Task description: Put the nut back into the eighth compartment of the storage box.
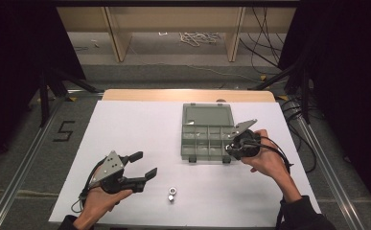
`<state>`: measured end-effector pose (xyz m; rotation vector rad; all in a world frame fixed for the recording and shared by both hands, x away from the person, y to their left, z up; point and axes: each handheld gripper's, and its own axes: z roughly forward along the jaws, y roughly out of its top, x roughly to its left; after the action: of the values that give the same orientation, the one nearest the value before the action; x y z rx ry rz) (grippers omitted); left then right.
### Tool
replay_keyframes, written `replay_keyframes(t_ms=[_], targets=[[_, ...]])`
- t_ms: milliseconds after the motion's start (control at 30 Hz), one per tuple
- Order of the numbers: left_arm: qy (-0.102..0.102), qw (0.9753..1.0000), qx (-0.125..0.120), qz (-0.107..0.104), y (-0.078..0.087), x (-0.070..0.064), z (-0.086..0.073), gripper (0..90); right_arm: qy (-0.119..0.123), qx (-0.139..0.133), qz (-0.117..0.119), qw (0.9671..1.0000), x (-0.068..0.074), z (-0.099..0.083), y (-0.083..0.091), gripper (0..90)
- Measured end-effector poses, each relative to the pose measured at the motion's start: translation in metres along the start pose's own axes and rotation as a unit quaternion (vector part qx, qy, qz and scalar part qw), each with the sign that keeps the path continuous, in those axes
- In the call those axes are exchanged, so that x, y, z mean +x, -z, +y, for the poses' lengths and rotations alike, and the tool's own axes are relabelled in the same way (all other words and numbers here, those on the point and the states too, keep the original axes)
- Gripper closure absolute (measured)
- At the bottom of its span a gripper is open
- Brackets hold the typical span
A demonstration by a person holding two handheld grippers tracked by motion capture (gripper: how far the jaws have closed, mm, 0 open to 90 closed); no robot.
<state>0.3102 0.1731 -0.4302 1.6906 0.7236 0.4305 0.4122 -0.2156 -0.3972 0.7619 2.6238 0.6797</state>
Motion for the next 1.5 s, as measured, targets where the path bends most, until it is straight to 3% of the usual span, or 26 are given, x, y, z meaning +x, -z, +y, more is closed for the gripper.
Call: replay_keyframes(t_ms=[100,167,300,467,533,933,1000,1333,1367,1500], targets=[[-0.001,1.0000,-0.002,-0.002,0.000,0.000,0.000,24.1,-0.014,0.010,-0.005,0.9998,-0.007,-0.003,-0.005,70.3],[0.010,0.9999,-0.002,0.003,0.000,0.000,0.000,23.9,-0.015,0.012,-0.008,0.9998,-0.011,-0.004,-0.009,70.3],[0.008,1.0000,-0.001,0.001,0.000,0.000,0.000,23.8,-0.012,0.012,-0.006,0.9998,-0.015,-0.003,-0.014,70.3],[0.000,1.0000,0.000,-0.001,0.000,0.000,0.000,23.6,-0.018,0.023,-0.007,0.9996,-0.014,-0.002,-0.018,70.3],[0.007,1.0000,0.000,0.000,-0.001,0.000,0.000,23.6,-0.017,0.021,-0.006,0.9996,-0.015,-0.002,-0.020,70.3],[0.003,1.0000,-0.002,-0.004,-0.002,0.000,-0.001,23.6,-0.025,0.033,-0.007,0.9991,-0.020,-0.004,-0.031,70.3],[0.002,1.0000,-0.002,-0.004,-0.002,0.000,-0.001,23.6,-0.026,0.039,0.003,0.9989,-0.022,-0.004,-0.033,70.2],[-0.004,1.0000,-0.002,-0.007,-0.002,0.001,-0.001,23.6,-0.029,0.045,-0.003,0.9985,-0.023,-0.004,-0.040,69.8],[0.004,1.0000,-0.002,-0.005,-0.002,0.000,-0.001,23.6,-0.031,0.044,-0.002,0.9985,-0.023,-0.004,-0.041,67.5],[0.003,1.0000,0.000,-0.001,-0.001,0.000,-0.001,23.6,-0.034,0.031,-0.014,0.9989,-0.023,-0.003,-0.037,57.2]])
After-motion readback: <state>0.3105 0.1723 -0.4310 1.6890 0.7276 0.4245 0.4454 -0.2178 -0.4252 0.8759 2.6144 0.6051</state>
